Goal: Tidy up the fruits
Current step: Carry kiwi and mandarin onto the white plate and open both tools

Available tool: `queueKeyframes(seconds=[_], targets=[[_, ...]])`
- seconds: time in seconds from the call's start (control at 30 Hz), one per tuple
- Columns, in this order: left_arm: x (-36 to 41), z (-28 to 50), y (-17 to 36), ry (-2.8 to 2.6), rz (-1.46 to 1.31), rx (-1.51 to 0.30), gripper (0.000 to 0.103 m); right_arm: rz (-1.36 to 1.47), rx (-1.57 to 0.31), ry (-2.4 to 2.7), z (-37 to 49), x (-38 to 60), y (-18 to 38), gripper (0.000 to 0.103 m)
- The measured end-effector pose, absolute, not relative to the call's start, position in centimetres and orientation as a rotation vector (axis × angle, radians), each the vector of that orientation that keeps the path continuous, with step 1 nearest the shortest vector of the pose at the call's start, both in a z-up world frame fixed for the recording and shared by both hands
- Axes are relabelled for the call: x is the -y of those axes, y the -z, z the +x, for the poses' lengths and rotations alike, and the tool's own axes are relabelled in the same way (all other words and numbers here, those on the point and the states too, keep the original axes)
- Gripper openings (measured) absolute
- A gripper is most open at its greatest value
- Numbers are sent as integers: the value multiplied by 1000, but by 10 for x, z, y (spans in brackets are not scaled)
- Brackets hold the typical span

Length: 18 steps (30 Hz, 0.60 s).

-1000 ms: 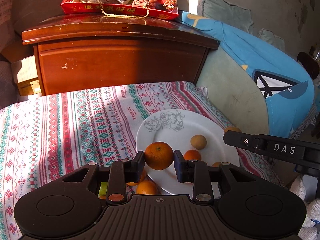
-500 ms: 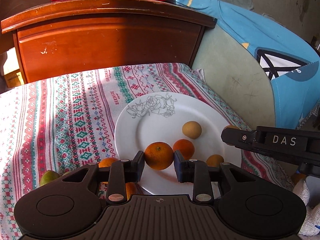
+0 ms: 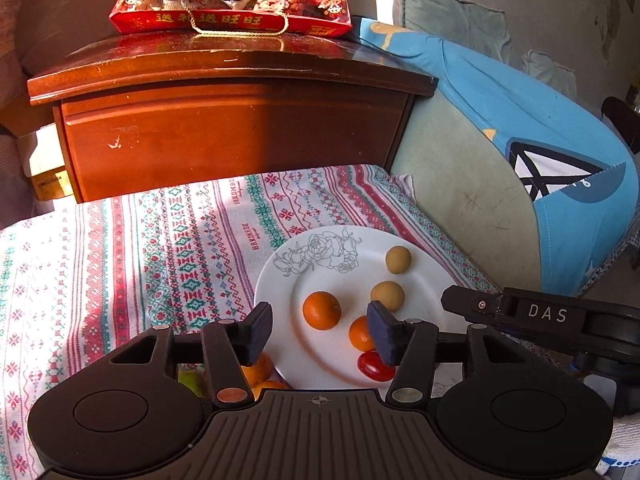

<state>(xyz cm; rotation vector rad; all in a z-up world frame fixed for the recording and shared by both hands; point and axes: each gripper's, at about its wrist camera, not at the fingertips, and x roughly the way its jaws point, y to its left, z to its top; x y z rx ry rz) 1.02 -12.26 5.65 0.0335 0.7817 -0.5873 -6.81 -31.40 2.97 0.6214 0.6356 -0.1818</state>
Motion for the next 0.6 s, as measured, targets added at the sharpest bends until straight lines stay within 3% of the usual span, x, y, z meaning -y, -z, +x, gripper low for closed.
queueKeyframes(seconds=[0.6], targets=[[43, -2, -66, 416, -30, -817, 54, 489, -675, -16, -74, 263, -32, 30]])
